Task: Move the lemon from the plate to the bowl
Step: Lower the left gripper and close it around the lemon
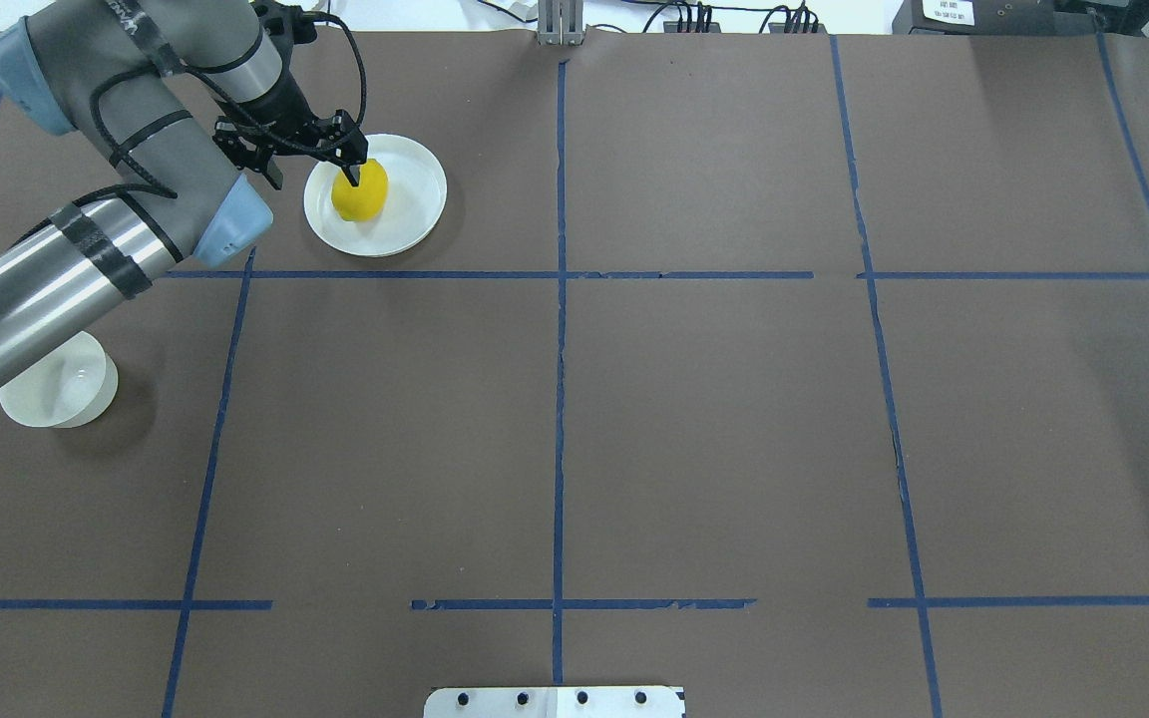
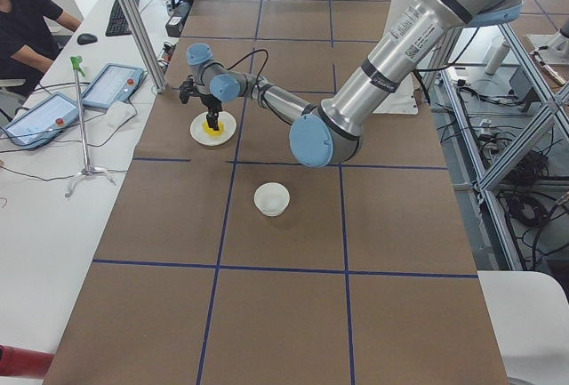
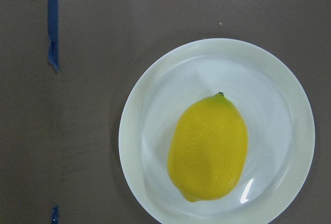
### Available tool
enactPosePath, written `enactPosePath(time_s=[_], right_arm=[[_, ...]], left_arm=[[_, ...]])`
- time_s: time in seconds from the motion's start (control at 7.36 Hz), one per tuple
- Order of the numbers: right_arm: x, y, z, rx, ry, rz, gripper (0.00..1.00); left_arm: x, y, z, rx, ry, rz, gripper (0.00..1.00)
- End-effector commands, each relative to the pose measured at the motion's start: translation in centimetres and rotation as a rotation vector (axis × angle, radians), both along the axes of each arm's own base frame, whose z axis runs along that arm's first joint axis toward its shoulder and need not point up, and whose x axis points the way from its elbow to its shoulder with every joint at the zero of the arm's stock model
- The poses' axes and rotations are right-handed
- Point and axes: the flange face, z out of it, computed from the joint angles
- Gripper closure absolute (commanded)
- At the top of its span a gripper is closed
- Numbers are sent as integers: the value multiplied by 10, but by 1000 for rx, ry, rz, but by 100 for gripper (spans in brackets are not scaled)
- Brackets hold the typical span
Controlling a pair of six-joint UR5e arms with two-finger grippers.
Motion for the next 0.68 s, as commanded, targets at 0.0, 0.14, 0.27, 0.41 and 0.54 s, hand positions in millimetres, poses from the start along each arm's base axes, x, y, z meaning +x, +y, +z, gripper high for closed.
enactPosePath(time_s=[0.0,0.14,0.27,0.41,0.54], right_arm=[[0,0,0,0,0,0,0],[0,0,0,0,-2,0,0],[0,0,0,0,0,0,0],[0,0,0,0,0,0,0],[0,0,0,0,0,0,0]], left_arm=[[15,-24,-2,-8,-26,-13,0],[20,-28,12,-2,-13,-21,0],[25,-35,19,-7,-14,-24,0],[30,-40,20,-14,-19,-23,0],[32,-40,19,-10,-16,-22,0]])
